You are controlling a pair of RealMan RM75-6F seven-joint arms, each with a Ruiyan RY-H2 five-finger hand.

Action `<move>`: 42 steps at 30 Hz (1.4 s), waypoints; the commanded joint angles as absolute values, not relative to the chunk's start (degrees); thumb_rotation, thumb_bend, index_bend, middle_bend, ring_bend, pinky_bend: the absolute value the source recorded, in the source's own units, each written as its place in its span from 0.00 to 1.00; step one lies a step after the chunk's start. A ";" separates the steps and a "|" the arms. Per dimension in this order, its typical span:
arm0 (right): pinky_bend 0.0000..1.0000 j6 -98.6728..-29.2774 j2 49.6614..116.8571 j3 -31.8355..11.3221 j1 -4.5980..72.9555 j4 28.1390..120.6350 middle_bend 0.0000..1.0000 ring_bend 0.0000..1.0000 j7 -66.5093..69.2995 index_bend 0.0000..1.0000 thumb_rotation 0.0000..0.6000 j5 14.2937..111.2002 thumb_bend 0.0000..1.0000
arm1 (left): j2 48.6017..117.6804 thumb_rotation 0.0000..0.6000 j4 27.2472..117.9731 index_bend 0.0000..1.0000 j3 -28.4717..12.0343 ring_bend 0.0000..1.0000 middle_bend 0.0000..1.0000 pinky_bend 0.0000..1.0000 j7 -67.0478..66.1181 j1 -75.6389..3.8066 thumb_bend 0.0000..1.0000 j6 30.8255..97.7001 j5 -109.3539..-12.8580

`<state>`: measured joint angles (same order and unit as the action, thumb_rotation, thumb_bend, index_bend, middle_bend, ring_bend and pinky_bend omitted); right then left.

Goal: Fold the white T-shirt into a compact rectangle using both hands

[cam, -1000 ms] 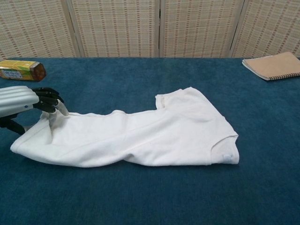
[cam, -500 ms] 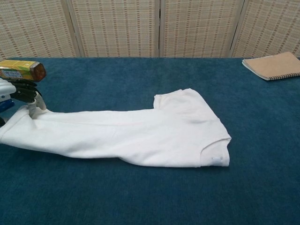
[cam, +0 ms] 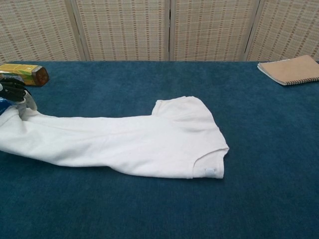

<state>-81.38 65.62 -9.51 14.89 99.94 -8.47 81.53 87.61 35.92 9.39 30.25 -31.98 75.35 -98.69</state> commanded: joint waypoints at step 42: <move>0.12 -85.88 60.72 -10.80 10.55 96.44 0.21 0.07 2.64 0.28 1.00 81.28 0.30 | 84.22 1.00 92.73 0.70 -10.57 0.16 0.32 0.06 -24.13 -54.15 0.62 49.60 -72.77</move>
<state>-85.84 60.78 -10.81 10.60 96.44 2.59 81.29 82.38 92.20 -10.37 -21.52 -53.00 50.36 -74.56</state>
